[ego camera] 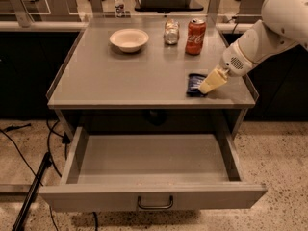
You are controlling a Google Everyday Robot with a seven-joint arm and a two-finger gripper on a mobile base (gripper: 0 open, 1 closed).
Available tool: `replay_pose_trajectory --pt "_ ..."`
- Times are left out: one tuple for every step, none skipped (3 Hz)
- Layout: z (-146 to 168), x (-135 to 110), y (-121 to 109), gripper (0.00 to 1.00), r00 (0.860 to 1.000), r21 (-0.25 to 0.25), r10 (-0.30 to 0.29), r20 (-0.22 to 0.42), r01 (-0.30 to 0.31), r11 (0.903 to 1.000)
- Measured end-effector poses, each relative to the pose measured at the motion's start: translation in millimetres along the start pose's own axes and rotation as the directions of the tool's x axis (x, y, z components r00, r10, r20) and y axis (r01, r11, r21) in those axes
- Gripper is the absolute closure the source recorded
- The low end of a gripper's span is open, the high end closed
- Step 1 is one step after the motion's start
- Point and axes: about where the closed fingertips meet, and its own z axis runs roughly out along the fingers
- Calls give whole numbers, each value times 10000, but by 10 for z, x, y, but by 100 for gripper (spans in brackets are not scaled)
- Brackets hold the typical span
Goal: Place rxbar blueberry into top drawer
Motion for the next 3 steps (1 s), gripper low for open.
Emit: replay_pose_trajectory --pt "-3 -5 11 62 10000 -18 -20 -2 20 10000" --pt "-73 -54 76 44 9998 -32 -204 -52 204 9998" --pt "-140 -93 128 44 9994 -34 -330 -127 330 9995"
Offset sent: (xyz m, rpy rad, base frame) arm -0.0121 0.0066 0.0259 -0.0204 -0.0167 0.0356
